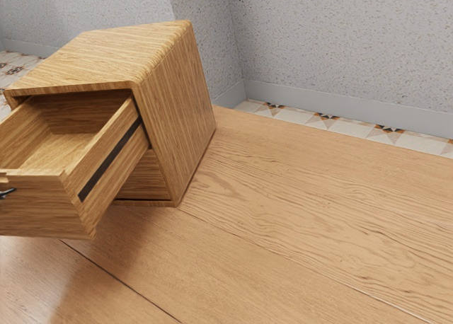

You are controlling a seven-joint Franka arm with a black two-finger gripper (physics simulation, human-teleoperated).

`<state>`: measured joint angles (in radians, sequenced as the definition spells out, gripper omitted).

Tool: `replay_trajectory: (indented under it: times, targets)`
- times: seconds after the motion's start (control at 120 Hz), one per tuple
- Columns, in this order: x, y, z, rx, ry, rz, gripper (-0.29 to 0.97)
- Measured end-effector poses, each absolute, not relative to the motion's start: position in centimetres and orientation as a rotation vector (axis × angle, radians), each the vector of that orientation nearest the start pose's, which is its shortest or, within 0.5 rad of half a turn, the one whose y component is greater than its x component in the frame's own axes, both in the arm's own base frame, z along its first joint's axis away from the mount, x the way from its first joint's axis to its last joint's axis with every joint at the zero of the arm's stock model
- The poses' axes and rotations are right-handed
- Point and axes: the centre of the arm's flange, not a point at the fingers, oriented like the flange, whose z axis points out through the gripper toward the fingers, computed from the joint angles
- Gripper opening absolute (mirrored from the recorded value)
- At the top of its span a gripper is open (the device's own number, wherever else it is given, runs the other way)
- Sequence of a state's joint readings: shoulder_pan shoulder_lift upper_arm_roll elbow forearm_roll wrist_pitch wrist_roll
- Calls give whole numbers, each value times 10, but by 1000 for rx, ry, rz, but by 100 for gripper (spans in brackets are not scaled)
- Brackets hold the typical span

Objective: Pull the drawer handle with one arm to open the drawer

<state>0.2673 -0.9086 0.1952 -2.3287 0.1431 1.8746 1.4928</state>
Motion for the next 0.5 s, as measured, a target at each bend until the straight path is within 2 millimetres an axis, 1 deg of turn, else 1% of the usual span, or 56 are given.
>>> replay_trajectory:
  times: [0.183, 0.308, 0.333, 0.35, 0.4, 0.5]
  targets:
    - [251, 170, 665, -2380, 1431, -364, 10]
    - [250, 169, 668, -2383, 1433, -366, 11]
    - [249, 168, 671, -2379, 1433, -365, 9]
    - [249, 167, 674, -2376, 1432, -365, 3]
    - [246, 165, 684, -2366, 1425, -368, -1]
    - [241, 159, 706, -2344, 1423, -380, 10]
